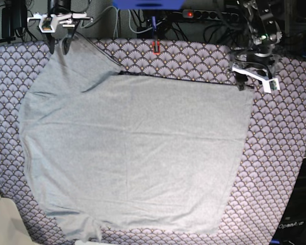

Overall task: Fold the T-shirt properly
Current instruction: 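Lower both grippers onto the shirt's shoulder corners at the collar side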

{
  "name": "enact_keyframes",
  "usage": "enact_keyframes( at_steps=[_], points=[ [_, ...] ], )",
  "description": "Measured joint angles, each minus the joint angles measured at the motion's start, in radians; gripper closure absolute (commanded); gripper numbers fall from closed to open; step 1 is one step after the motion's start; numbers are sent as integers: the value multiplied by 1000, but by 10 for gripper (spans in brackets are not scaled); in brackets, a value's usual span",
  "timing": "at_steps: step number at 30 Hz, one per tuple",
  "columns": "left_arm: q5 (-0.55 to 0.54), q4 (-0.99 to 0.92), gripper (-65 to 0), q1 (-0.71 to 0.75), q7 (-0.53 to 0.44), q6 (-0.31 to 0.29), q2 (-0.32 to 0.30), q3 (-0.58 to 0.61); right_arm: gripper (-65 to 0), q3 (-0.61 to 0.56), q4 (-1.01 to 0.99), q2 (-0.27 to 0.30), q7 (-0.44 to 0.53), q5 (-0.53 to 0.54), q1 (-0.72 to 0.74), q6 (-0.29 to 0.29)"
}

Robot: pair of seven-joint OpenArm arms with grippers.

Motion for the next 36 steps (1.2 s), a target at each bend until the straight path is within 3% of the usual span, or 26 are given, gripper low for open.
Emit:
enact_keyframes(
  at_steps=[13, 21, 23, 31, 36],
  points=[
    [-4, -163, -421, -117, -73, -3, -15, -2, -254, 0, 0, 16, 0, 0, 2, 0],
    [-4, -163, -419, -117, -79, -7, -13, -2, -254, 0, 0, 15, 0, 0, 2, 0],
    [-4, -161, -379, -111, -80, -6, -13, -2, -254, 0, 0, 15, 0, 0, 2, 0],
    [-7, -165, -75, -90, -98, 5, -18, -9, -253, 0, 0, 15, 0, 0, 2, 0],
    [-8, -167, -41, -101, -88, 3, -17, -8, -253, 0, 0, 15, 0, 0, 2, 0]
  ],
)
